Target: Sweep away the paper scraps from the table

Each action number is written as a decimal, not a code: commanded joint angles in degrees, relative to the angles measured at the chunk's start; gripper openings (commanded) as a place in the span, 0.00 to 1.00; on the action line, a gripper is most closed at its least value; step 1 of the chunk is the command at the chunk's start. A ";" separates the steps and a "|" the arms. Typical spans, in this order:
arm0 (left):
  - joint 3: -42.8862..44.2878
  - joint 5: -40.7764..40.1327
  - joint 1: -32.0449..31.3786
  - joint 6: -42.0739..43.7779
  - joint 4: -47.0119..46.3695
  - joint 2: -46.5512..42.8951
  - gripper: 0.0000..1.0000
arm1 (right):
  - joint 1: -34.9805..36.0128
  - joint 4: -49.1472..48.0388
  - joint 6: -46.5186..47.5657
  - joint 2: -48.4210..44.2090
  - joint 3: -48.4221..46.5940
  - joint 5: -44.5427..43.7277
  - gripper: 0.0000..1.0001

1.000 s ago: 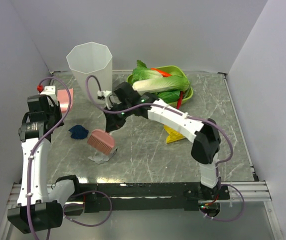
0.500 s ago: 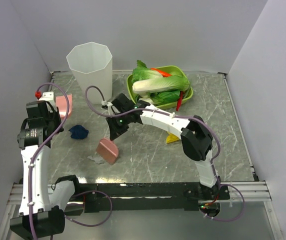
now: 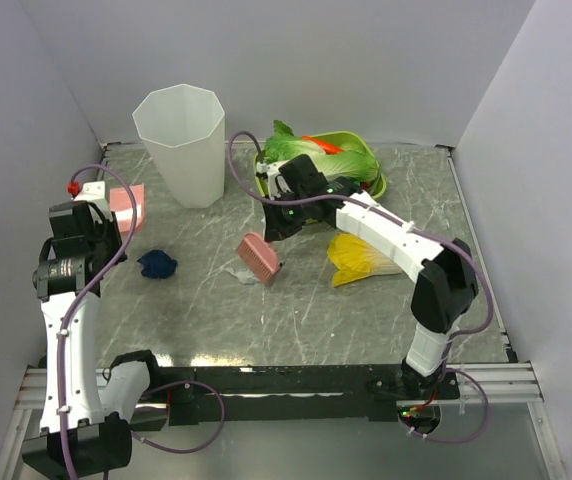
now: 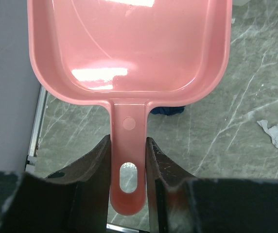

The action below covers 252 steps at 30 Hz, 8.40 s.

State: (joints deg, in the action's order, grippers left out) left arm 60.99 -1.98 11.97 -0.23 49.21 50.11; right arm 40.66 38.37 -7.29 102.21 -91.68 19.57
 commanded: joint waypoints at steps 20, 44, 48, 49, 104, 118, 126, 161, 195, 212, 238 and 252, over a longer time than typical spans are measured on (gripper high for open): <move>8.35 -6.72 2.45 -5.92 0.45 5.53 0.01 | 7.85 -10.06 -23.55 29.94 -39.88 9.42 0.00; 5.46 0.83 3.94 -0.39 0.89 7.28 0.01 | 6.62 -2.25 -29.55 23.04 -15.57 -1.11 0.00; 1.77 4.08 3.94 6.63 -1.48 7.29 0.01 | 3.29 -0.85 -24.54 16.36 -6.78 -3.31 0.00; 1.33 6.18 3.94 10.04 -1.49 7.37 0.01 | 2.50 -0.49 -23.40 13.91 -5.80 -3.84 0.00; -10.10 18.59 -34.11 44.00 -2.80 28.29 0.01 | 0.90 -0.67 4.48 -8.52 4.76 -17.04 0.00; -11.51 20.87 -34.73 40.14 -9.65 28.12 0.49 | 1.26 -1.98 1.49 -9.84 7.22 -8.06 0.00; -13.79 18.51 -34.64 38.11 -10.81 25.83 0.64 | 0.82 -2.51 1.05 -11.07 9.15 -6.57 0.00; -19.07 13.84 -34.38 37.85 -16.34 25.30 0.35 | 0.82 -1.72 2.45 -6.85 7.30 0.12 0.00; -16.96 15.86 -33.94 27.74 -18.62 26.18 0.01 | 0.47 1.97 10.80 -18.11 15.47 -0.51 0.00; -17.13 16.49 -33.59 30.45 -17.22 25.13 0.01 | 0.47 4.17 14.93 -21.70 10.56 -4.36 0.00; -2.11 3.57 -41.05 48.05 3.01 35.41 0.01 | 0.38 6.72 15.22 -13.98 12.75 -25.40 0.00; 0.45 4.70 -45.45 36.97 -6.13 40.78 0.01 | 0.38 6.98 7.55 -9.92 6.25 -3.76 0.00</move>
State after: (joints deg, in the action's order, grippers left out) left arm 60.18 1.67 -33.15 41.06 47.62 91.81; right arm 41.25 45.89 2.92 93.06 -81.19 8.32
